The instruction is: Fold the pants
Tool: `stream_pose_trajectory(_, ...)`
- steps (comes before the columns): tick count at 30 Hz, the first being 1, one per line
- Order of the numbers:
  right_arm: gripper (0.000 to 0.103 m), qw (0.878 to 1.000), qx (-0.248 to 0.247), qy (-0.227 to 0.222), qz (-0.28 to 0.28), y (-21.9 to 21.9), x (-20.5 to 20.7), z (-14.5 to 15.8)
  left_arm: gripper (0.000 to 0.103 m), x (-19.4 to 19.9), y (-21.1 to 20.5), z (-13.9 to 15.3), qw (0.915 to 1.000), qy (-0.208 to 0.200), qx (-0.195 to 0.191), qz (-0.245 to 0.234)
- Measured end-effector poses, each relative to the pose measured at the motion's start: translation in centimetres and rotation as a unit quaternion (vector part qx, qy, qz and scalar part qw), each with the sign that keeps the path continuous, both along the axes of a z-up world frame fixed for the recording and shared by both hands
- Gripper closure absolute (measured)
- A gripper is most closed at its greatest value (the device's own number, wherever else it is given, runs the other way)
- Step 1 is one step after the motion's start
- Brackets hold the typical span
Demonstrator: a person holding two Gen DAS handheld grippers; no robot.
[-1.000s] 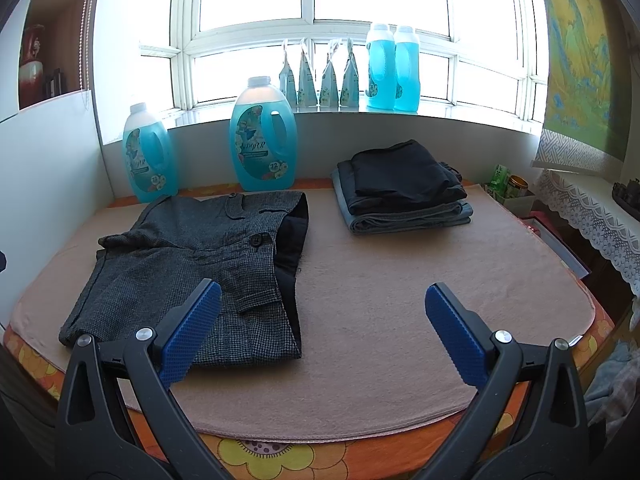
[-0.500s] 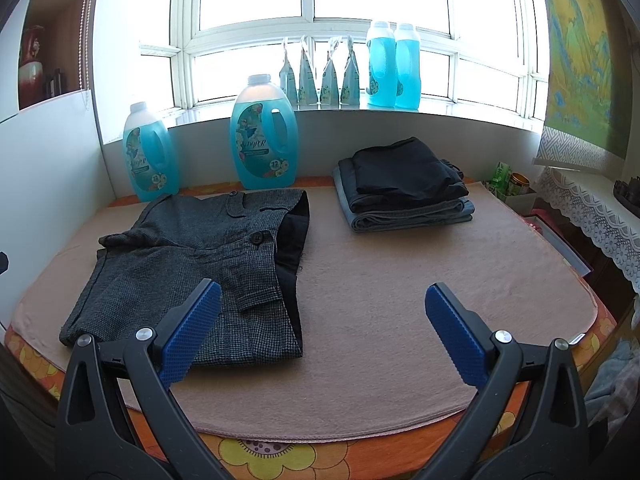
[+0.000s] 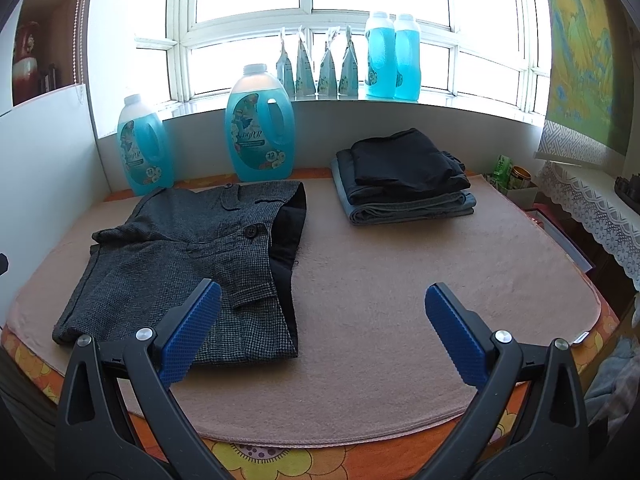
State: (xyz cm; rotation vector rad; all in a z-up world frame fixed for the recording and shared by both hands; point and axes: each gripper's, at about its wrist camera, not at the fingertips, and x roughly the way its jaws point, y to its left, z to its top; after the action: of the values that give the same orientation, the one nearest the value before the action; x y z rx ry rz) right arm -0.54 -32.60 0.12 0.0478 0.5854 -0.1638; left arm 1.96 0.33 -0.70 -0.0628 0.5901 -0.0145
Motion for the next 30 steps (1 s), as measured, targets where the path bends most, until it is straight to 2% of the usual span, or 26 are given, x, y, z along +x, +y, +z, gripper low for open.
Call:
stream_pose_trajectory(6, 0.0, 1.0, -0.006, -0.003, 0.003, -0.7, 1.5, 0.3, 0.001, 2.1, 1.8, -0.7, 0.9999, 0.01, -0.001, 0.013)
stream_pose_trajectory(12, 0.0, 1.0, 0.003, -0.002, 0.003, -1.5, 3.8, 0.6, 0.001, 4.5, 3.6, -0.8, 0.9999, 0.002, 0.003, 0.016)
stream_pose_trajectory(16, 0.0, 1.0, 0.02, 0.002, 0.018, -1.7, 5.3, 0.2, 0.002, 6.1, 5.1, -1.3, 0.9997, 0.008, -0.02, 0.01)
stream_pose_trajectory(17, 0.0, 0.999, 0.023, 0.005, 0.025, -1.6, 5.6, 0.0, 0.003, 6.5, 5.4, -1.5, 0.9995, 0.015, -0.028, 0.008)
stream_pose_trajectory(19, 0.0, 0.999, 0.026, 0.011, 0.046, -1.5, 6.0, -0.5, 0.014, 6.9, 5.8, -2.2, 0.9985, 0.032, -0.043, -0.006)
stream_pose_trajectory(21, 0.0, 0.997, 0.02, 0.02, 0.066, -1.1, 6.2, -1.0, 0.019, 7.0, 5.9, -2.9, 0.9976, 0.048, -0.046, -0.021)
stream_pose_trajectory(25, 0.0, 0.995, -0.014, 0.038, 0.093, -0.1, 6.2, -2.1, 0.028, 6.6, 5.4, -4.3, 0.9962, 0.074, -0.019, -0.042)
stream_pose_trajectory(30, 0.001, 0.986, -0.044, 0.062, 0.147, 0.9, 5.6, -3.0, 0.032, 5.5, 4.6, -5.9, 0.9904, 0.11, -0.007, -0.083)
